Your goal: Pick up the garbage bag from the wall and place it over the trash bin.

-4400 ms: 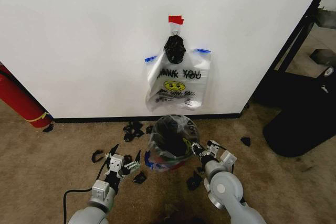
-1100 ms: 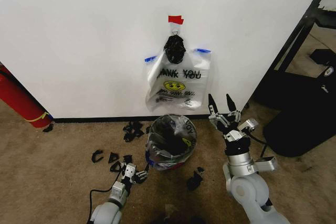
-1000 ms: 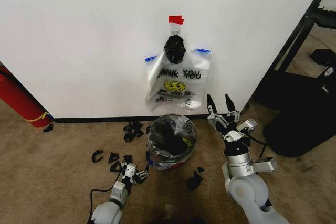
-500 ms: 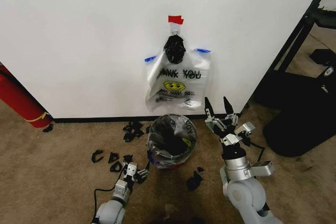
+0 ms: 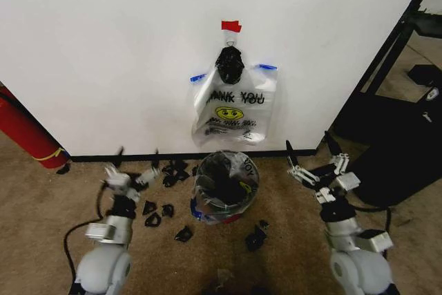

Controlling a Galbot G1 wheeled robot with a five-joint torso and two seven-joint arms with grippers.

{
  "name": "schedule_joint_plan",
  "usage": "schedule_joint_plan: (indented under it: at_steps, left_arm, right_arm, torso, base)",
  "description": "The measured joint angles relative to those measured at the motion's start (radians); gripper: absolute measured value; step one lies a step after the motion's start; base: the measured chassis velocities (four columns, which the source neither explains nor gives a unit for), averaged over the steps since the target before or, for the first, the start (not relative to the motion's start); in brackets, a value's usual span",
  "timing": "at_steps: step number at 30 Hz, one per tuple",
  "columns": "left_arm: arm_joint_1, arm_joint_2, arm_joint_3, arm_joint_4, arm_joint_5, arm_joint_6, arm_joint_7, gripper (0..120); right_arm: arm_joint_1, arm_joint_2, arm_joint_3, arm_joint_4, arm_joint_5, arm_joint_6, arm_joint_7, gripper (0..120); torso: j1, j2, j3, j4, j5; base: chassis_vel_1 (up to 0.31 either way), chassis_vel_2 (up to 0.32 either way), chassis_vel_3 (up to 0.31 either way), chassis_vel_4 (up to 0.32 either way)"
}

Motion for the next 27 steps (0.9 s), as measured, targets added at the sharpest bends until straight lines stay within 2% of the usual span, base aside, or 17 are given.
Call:
schedule_joint_plan:
  at_steps: [4, 9, 12, 27]
  left_arm:
    - [0.003, -0.008, 0.007, -0.033, -0.043, -0.011, -0.003, 100]
    - [-0.003, -0.022, 0.005, -0.023, -0.063, -0.021, 0.006, 100]
    - [0.004, -0.030, 0.007, -0.016, -0.062, -0.023, 0.006, 100]
    - [0.030, -0.048, 0.008, 0.012, -0.037, -0.037, 0.009, 100]
  right_arm:
    - [-0.048, 0.064, 0.043, 0.009, -0.015, 0.001, 0.000, 100]
    - [-0.073, 0.117, 0.046, -0.015, -0.110, 0.060, 0.162, 100]
    - [-0.073, 0.123, 0.036, -0.027, -0.112, 0.075, 0.187, 100]
    - [-0.035, 0.142, -0.008, -0.048, -0.105, 0.121, 0.093, 100]
  torso:
    - [0.000, 0.000, 0.000, -0.0002, -0.0002]
    - [0.000, 0.000, 0.000, -0.0001, -0.0003]
    - [0.000, 0.000, 0.000, 0.0001, -0.0001]
    - [0.000, 0.000, 0.000, 0.0001, -0.0002]
  base:
    - [0.000, 0.000, 0.000, 0.000]
    - [0.000, 0.000, 0.000, 0.000]
    - [0.000, 0.000, 0.000, 0.000]
    - [0.000, 0.000, 0.000, 0.000]
